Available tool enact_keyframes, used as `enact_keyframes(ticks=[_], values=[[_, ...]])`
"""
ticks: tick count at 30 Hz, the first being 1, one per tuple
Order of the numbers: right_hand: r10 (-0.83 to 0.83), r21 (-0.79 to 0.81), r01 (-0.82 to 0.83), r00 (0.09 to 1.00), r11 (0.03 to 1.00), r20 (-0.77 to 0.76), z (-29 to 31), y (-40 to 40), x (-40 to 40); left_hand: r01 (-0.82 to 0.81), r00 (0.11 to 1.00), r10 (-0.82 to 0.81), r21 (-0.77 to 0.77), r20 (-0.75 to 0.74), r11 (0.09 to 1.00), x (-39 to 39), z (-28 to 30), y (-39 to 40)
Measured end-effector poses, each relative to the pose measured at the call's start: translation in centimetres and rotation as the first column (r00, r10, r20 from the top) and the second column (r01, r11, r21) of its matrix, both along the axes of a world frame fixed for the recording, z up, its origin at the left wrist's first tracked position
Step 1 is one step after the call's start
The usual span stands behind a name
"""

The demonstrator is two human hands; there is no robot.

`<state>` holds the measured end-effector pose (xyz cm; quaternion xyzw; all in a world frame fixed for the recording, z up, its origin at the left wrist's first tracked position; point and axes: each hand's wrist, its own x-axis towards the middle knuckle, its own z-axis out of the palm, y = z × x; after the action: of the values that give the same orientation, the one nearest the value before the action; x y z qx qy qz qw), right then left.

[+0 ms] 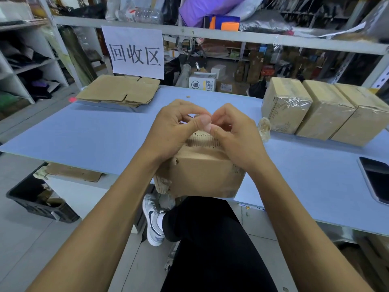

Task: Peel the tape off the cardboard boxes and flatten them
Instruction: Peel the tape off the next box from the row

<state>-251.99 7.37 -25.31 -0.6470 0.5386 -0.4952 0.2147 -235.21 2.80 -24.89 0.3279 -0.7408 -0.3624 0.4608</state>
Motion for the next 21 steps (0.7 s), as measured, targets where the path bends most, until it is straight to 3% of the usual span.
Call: enact_keyframes(ticks=[3,7,11,14,21], values=[[-0.018,-0.041,0.018,1.0,0.999,-0.006,-0.01,-0.03,0.04,0.033,0.999,-0.033,0.03,-0.029,0.999,0.12,-0.1,-0.13],[0.017,-0.048,-0.018,1.0,0.999,-0.021,-0.15,0.04,-0.06,-0.032,0.995,0.039,0.072,-0.093,0.997,0.23,-0.19,-0.22],[0.079,-0.016,-0.079,0.997,0.997,0.006,-0.29,-0.14,-0.12,-0.09,0.996,0.09,0.029,0.005,0.996,-0.21,-0.25,-0.06],[0.031,-0.038,-0.03,1.0,0.999,0.007,-0.57,-0.27,-0.07,-0.119,0.985,0.127,-0.076,0.117,0.99,-0.57,-0.42,0.03],[0.002,-0.035,0.001,0.996,0.999,0.094,-0.31,-0.04,-0.31,0.005,0.982,0.015,-0.106,0.19,0.994,-0.22,0.02,0.45]])
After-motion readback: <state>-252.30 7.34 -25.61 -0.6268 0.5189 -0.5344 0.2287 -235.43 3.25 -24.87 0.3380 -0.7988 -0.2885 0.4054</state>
